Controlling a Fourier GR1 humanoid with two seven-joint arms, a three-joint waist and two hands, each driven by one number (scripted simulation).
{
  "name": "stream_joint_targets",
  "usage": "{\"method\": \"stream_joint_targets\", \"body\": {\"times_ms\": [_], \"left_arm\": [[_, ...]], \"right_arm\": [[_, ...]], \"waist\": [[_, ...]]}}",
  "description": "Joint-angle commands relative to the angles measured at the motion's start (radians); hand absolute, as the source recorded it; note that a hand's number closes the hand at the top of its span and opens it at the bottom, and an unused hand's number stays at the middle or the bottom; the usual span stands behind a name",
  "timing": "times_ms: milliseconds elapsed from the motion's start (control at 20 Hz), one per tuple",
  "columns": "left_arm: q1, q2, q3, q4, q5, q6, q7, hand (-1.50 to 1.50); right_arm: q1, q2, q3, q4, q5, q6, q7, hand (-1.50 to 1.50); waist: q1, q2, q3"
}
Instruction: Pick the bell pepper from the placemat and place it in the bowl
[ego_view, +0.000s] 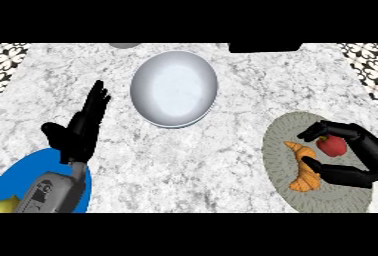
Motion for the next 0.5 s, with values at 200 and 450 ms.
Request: {"method": "stream_joint_targets", "body": {"times_ms": [200,450], "left_arm": [[0.06,0.017,-0.036,-0.101,-0.024,-0.008,0.022,0.0],[0.078,-0.008,-0.049,-0.095,-0.048,-0.015,0.017,0.0]], "right_arm": [[0.225,0.028,-0.171,0.146,-0.101,0.106,-0.653,-1.5],[0.263,-0.023,-0.287,0.197,-0.064,0.094,-0.777,-1.5]], "waist": [[0.02,0.002,0.001],[0.027,0.007,-0.003]]}}
